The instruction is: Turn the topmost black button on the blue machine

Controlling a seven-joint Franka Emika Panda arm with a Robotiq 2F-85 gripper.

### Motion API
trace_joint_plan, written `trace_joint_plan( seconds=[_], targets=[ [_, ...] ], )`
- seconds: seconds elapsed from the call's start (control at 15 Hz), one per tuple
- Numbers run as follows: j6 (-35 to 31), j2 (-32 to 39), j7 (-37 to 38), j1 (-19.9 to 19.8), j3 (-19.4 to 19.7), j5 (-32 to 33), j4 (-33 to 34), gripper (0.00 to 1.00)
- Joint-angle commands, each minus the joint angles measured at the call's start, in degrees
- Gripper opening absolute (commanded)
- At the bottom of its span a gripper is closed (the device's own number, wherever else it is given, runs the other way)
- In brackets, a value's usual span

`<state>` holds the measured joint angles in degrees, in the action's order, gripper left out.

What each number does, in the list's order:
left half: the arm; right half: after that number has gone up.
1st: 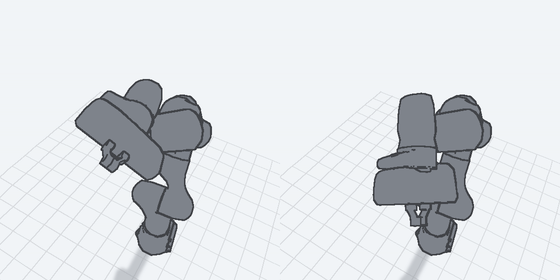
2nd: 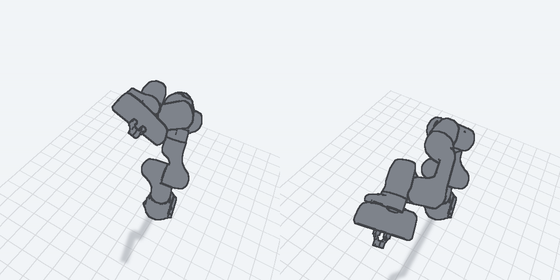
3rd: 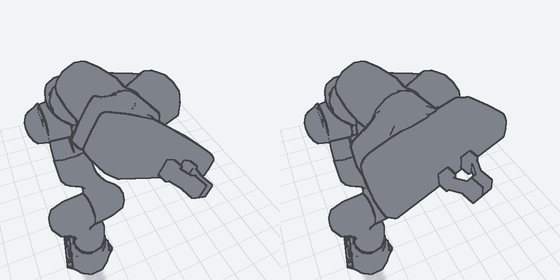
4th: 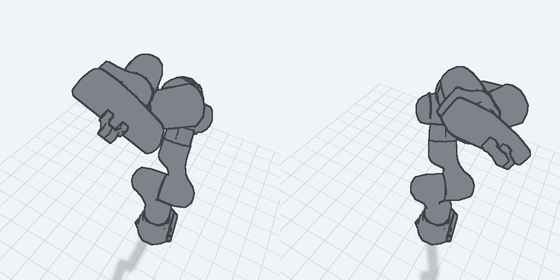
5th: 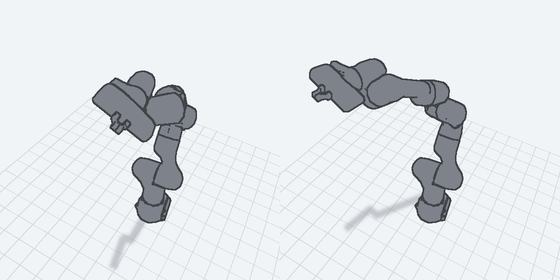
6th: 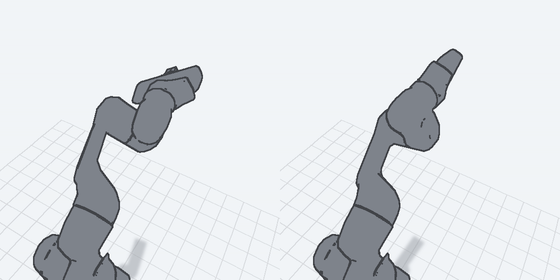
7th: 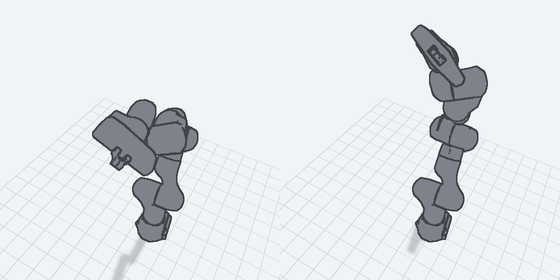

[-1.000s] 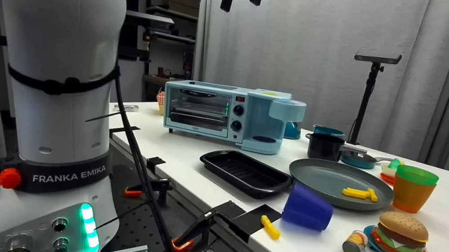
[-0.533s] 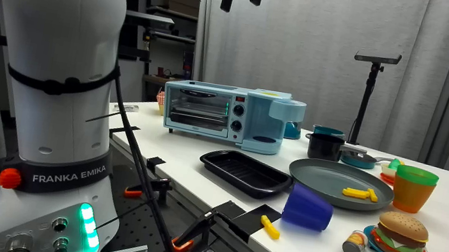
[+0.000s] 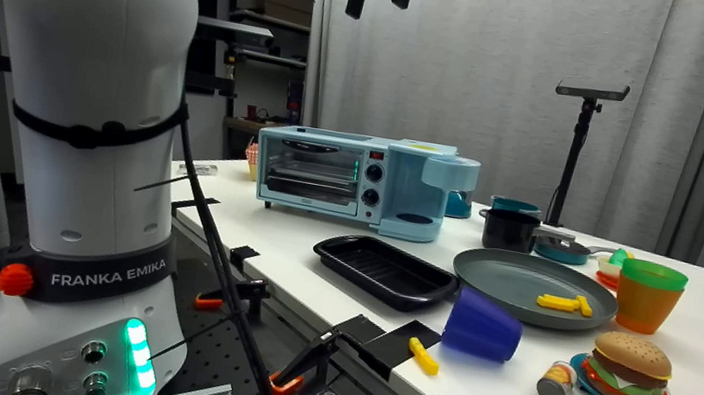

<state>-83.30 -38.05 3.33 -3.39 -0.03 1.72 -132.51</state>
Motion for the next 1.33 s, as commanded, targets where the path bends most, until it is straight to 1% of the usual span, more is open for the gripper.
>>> trace_joint_plan(
  seconds=[0.0, 0.87, 1.27],
  targets=[
    [0.1, 0.1, 0.2, 0.4, 0.3, 0.1, 0.1, 1.0],
    [0.1, 0.4, 0.2, 0.3, 0.4, 0.0, 0.2, 1.0],
    [-1.0, 1.1, 0.9, 0.3, -0.4, 0.6, -0.2, 1.0]
  ],
)
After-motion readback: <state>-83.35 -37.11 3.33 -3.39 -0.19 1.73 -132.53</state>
